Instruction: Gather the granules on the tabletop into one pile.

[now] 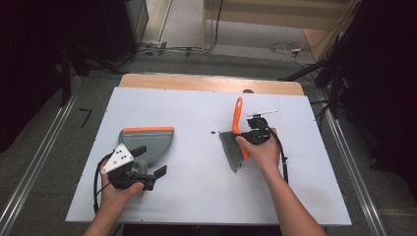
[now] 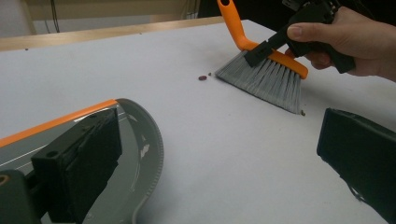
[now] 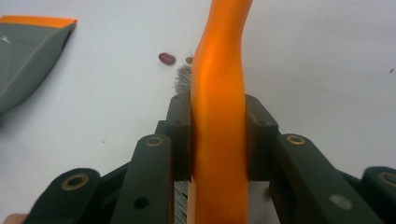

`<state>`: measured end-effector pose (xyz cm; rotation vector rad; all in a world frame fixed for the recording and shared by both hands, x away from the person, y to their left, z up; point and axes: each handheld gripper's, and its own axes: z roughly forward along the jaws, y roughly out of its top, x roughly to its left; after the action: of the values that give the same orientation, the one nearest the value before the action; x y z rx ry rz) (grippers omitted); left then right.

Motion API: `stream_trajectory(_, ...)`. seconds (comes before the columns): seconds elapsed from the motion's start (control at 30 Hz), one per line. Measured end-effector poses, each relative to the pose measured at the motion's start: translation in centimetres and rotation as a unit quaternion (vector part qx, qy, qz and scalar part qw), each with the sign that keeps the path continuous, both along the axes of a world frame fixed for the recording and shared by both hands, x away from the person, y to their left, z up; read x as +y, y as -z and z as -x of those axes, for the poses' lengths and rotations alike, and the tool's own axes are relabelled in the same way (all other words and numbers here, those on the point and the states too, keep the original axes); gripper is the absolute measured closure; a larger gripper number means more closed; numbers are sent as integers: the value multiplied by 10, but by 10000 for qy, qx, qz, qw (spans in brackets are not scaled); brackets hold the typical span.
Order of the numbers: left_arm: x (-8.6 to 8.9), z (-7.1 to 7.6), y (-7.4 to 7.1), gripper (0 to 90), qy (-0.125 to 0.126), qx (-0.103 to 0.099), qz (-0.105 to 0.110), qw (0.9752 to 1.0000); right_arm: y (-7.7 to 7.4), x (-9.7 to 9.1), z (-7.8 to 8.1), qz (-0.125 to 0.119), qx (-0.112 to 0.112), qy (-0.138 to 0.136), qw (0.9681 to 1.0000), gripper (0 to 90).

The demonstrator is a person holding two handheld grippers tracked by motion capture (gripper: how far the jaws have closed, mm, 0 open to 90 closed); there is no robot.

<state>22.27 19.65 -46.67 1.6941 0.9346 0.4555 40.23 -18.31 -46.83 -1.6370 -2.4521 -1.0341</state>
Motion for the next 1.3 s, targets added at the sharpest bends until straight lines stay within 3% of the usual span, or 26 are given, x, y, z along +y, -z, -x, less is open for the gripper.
stream_trajectory(0.23,-1,-1,0,3,8,1,12,10000,-17,16,1,-170,-74,-125,9997,686)
stream_trajectory(0.33,-1,-1,0,2,22,3,-7,10000,-26,35,-5,-263,-80,-204,9994,687)
stream_trajectory(0.47,0,-1,-1,2,17,-22,14,10000,-25,50,-12,-291,-34,-227,9993,688)
stream_trajectory(0.6,4,-1,-1,2,-3,-27,62,10000,-15,62,-23,-388,176,-144,9990,688)
stream_trajectory(0.77,6,0,-1,6,-56,-43,53,10000,-5,51,-33,-261,280,204,9991,686)
stream_trajectory(1.17,1,0,-1,6,-19,-39,-12,10000,-4,16,-23,-204,175,573,9980,681)
stream_trajectory(1.23,0,0,-1,6,-16,-39,-21,10000,-4,11,-21,-237,161,608,9977,681)
stream_trajectory(1.3,0,0,-1,6,-13,-30,-17,10000,-7,3,-17,-563,138,510,9970,684)
